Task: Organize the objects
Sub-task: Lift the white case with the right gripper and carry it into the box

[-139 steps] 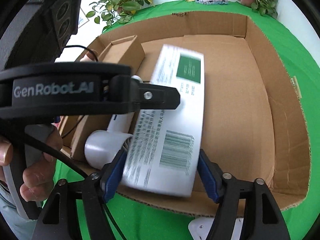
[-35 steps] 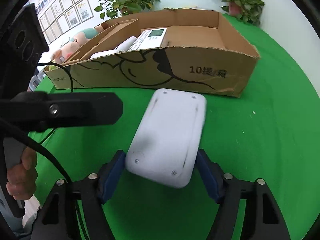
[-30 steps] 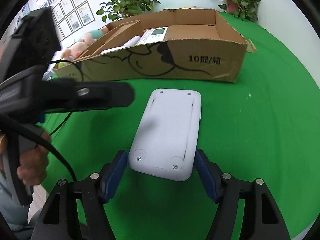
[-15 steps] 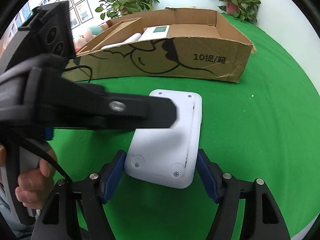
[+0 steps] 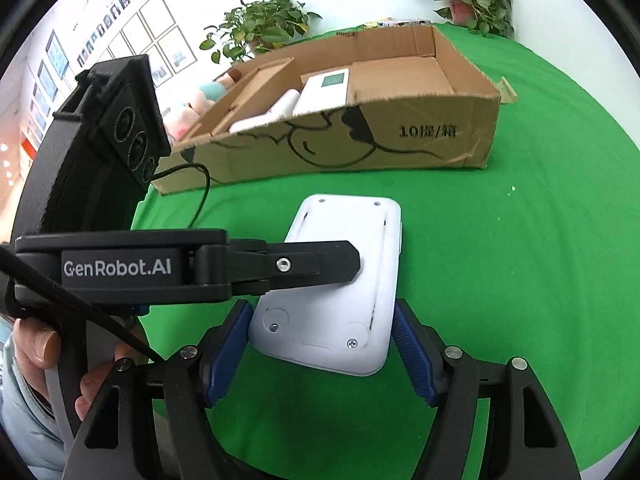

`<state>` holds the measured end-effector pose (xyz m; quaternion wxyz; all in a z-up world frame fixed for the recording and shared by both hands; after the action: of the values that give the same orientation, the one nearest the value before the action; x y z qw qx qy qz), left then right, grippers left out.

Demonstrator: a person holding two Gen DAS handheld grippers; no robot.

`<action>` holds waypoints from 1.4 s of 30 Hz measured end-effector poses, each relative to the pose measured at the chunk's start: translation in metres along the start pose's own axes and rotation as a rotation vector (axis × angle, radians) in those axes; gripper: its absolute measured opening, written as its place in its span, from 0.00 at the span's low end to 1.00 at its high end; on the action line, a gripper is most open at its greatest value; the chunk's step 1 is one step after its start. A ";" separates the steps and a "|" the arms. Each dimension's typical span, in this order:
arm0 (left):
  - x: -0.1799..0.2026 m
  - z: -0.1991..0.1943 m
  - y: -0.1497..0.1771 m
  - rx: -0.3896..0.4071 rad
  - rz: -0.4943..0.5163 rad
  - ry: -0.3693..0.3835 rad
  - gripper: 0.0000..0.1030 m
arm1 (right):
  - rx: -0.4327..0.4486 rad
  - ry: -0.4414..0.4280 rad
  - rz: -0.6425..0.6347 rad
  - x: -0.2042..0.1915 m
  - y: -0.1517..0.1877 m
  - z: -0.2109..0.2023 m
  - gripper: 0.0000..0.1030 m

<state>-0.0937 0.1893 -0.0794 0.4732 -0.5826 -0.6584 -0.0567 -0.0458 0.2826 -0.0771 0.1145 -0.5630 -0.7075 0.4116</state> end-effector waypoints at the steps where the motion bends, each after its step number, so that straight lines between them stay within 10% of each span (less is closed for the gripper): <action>1: 0.004 -0.003 -0.003 0.010 0.009 0.000 0.31 | 0.011 -0.007 0.002 -0.002 -0.005 -0.004 0.66; 42: 0.085 -0.043 -0.153 0.150 0.222 0.083 0.30 | 0.248 0.026 -0.081 -0.018 -0.187 -0.035 0.65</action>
<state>-0.1845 0.1749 0.0749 0.5454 -0.6121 -0.5722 0.0213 -0.1489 0.2772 0.0834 0.2090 -0.5208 -0.6717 0.4837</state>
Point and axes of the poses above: each gripper's, at about its wrist camera, not at the fingertips, and z roughly the way its jaws point, x to its right, y to its underside, the point moved 4 cm from there along z, roughly the way its jaws point, and after that the axes turned 13 degrees about x, right-handed, at the moved point
